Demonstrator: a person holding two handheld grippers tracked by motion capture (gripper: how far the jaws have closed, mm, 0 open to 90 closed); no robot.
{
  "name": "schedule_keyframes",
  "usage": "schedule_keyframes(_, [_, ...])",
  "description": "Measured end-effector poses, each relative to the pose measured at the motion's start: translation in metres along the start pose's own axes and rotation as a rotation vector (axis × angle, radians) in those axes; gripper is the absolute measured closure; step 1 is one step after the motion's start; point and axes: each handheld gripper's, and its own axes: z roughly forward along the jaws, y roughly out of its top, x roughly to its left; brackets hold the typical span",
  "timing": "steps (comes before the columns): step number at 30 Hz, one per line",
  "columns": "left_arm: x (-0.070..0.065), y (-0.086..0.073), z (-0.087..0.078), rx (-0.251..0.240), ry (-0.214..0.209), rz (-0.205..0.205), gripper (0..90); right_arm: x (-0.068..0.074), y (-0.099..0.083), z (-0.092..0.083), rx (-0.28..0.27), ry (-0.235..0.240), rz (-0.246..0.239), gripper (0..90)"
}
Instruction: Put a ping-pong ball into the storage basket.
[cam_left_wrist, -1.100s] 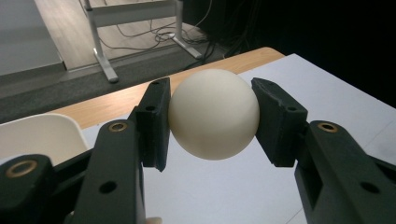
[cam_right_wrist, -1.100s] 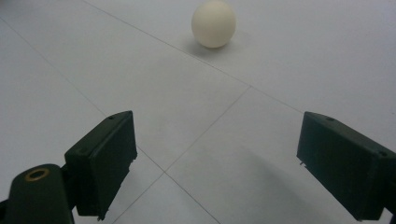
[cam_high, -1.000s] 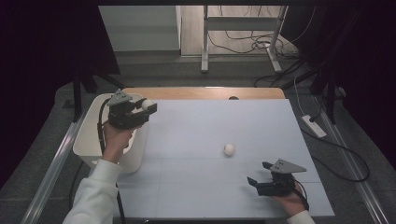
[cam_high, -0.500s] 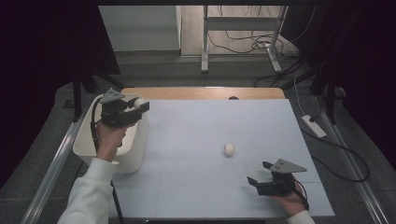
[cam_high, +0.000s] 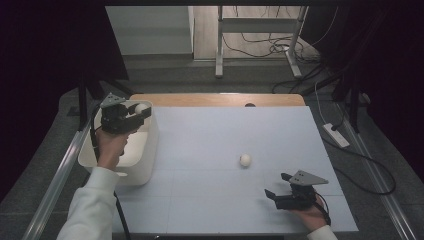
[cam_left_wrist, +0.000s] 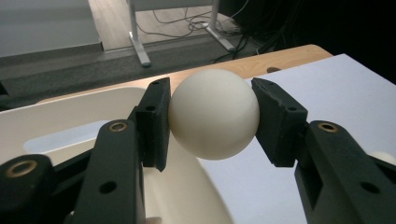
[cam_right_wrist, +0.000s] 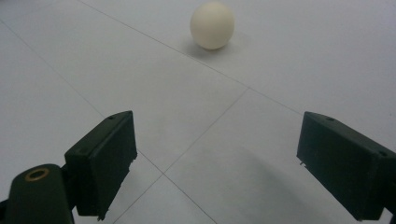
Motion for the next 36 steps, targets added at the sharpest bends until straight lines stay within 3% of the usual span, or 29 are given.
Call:
schedule_keyframes(12, [0.016, 0.000, 0.001, 0.025, 0.057, -0.021, 50.1, 0.000, 0.000, 0.000, 0.000, 0.000, 0.002, 12.0])
schedule_keyframes(28, [0.026, -0.001, 0.007, 0.052, 0.089, -0.038, 50.0, 0.000, 0.000, 0.000, 0.002, -0.003, 0.002, 12.1])
schedule_keyframes(36, [0.031, 0.000, 0.019, 0.106, 0.109, -0.049, 50.0, 0.000, 0.000, 0.001, 0.001, -0.002, 0.003, 12.1])
